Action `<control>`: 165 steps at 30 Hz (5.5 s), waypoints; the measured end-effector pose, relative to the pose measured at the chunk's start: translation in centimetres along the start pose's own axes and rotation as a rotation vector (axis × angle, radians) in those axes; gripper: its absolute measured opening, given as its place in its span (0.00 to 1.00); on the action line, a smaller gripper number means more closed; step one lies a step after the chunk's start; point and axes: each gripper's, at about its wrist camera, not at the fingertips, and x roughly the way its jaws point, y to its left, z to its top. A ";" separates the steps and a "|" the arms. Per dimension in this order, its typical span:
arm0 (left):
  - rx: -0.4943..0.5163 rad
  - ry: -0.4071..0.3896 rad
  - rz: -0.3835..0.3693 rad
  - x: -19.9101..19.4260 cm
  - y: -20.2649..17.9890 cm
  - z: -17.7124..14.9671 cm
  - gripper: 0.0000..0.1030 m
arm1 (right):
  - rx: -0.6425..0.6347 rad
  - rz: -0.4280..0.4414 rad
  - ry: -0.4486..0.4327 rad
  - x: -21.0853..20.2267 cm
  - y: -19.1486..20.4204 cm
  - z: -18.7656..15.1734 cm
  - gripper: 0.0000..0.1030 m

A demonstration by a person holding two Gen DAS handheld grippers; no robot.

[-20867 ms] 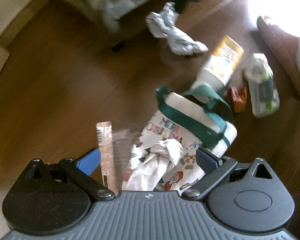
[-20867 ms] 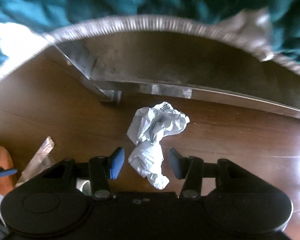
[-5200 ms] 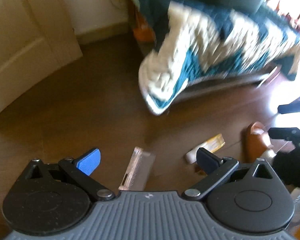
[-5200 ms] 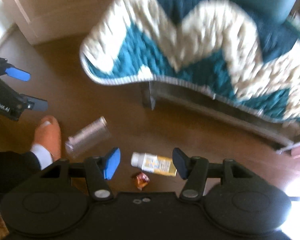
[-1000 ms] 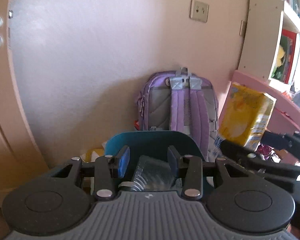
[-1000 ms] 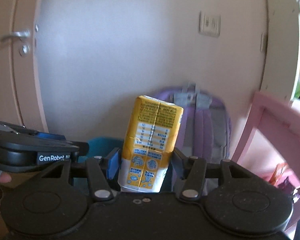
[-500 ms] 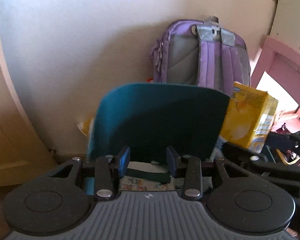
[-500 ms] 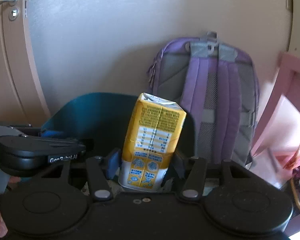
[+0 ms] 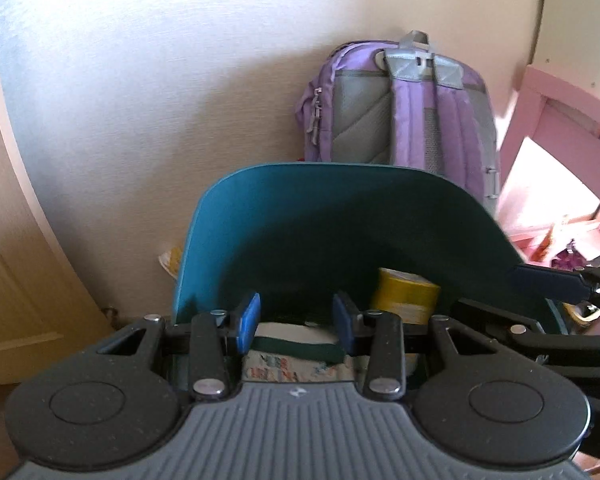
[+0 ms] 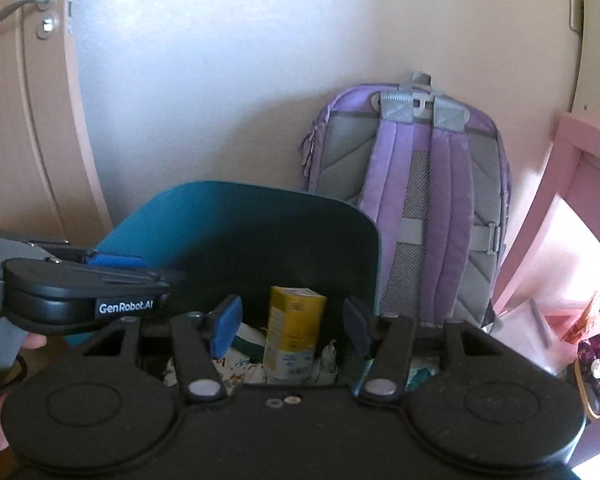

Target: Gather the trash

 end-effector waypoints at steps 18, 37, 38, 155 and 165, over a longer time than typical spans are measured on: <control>0.042 -0.063 -0.028 -12.5 0.5 -3.9 0.60 | -0.062 0.071 -0.037 -12.7 5.6 -2.8 0.55; 0.107 0.085 -0.006 -14.5 9.5 -19.1 0.79 | -0.113 0.249 0.135 -8.2 14.5 -15.7 0.56; 0.101 0.102 -0.006 -13.9 10.3 -20.2 0.79 | -0.111 0.248 0.156 -7.0 14.9 -17.1 0.56; 0.224 0.669 -0.083 9.6 14.4 -45.2 0.78 | -0.143 0.241 0.582 8.5 15.9 -36.7 0.20; 0.527 0.755 -0.212 16.8 12.8 -56.9 0.78 | -0.156 0.266 0.672 12.2 16.7 -39.0 0.20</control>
